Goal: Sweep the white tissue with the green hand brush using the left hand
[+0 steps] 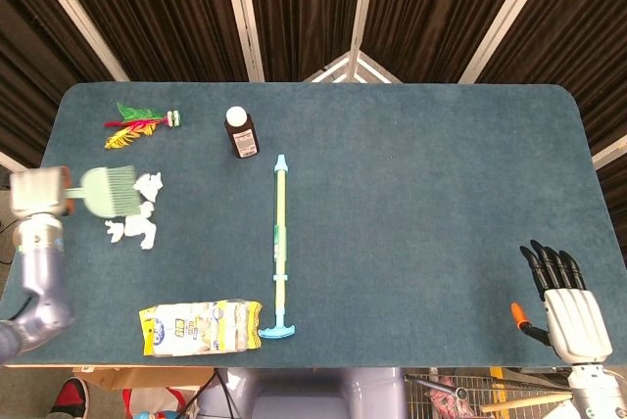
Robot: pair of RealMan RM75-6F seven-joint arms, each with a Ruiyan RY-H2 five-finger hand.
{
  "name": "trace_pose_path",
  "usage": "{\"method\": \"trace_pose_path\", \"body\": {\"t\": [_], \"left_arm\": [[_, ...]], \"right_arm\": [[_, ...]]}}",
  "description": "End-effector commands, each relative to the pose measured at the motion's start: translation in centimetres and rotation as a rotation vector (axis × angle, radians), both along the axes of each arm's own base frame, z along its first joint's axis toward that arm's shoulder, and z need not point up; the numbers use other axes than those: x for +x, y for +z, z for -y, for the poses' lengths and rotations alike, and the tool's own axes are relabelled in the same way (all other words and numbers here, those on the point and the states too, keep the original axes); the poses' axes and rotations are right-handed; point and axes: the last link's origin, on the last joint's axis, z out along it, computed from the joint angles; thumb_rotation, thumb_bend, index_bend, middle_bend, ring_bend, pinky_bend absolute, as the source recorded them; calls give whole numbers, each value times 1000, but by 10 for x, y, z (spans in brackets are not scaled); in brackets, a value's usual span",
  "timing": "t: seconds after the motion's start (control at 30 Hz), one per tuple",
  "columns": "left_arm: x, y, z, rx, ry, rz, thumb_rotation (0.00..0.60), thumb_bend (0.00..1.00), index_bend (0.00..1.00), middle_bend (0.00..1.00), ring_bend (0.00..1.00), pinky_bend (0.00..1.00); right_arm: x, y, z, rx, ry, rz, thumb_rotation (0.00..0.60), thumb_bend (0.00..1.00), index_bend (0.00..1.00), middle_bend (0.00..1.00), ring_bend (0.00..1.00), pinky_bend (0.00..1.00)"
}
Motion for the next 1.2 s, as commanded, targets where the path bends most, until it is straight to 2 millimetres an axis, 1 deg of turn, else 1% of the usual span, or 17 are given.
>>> {"method": "trace_pose_path", "body": {"t": [0.03,0.1,0.2,0.27,0.33,0.4,0.47,0.63,0.73,0.8,0.83,0.93,1.0,1.03,1.1,1.13,1.2], "left_arm": [[-20,46,16,82,15,17,600,779,798,1000,1000,1000],[-21,66,21,121,-2,41,600,779,798,1000,1000,1000],[-17,84,29,161,-44,94,600,780,797,1000,1000,1000],[-12,87,35,164,-78,133,600,779,796,1000,1000,1000],[-4,81,41,142,-113,169,600,779,794,1000,1000,1000],[6,68,47,104,-150,202,600,777,792,1000,1000,1000],[19,46,54,45,-184,249,600,774,791,1000,1000,1000],[55,-18,74,-95,-241,369,600,756,765,1000,1000,1000],[77,-58,85,-173,-269,418,600,730,716,1000,1000,1000],[88,-77,91,-204,-279,437,600,689,669,1000,1000,1000],[92,-83,93,-215,-282,444,600,642,635,1000,998,1000],[102,-101,99,-244,-286,455,600,436,532,972,963,1000],[104,-109,103,-268,-282,449,600,254,446,879,904,982],[104,-112,105,-281,-277,442,600,204,417,830,871,959],[101,-114,111,-305,-260,422,600,99,306,636,723,821],[99,-113,113,-313,-253,414,600,78,260,565,662,760],[94,-107,119,-325,-241,396,600,51,129,364,468,577]], "right_arm": [[0,0,0,-1,2,-3,600,376,0,0,0,0],[0,-1,0,-3,1,-5,600,376,0,0,0,0],[0,-1,1,-3,2,-9,600,376,0,0,0,0],[0,-2,1,-2,2,-9,600,375,0,0,0,0],[0,-2,1,-1,2,-11,600,375,0,0,0,0],[1,-2,2,-2,3,-10,600,376,0,0,0,0],[1,-2,2,-2,4,-11,600,376,0,0,0,0],[1,-2,2,-2,7,-10,600,376,0,0,0,0],[0,-2,2,-1,4,-9,600,376,0,0,0,0],[0,-1,2,-2,3,-11,600,376,0,0,0,0],[0,-1,2,-3,3,-10,600,376,0,0,0,0],[-1,0,2,-6,2,-8,600,376,0,0,0,0],[-1,0,2,-5,-1,-8,600,376,0,0,0,0],[-1,0,2,-4,-1,-8,600,376,0,0,0,0],[-1,0,2,-3,-1,-8,600,376,0,0,0,0],[-1,0,2,-3,-1,-9,600,376,0,0,0,0],[-1,-1,2,-2,-2,-9,600,376,0,0,0,0]]}}
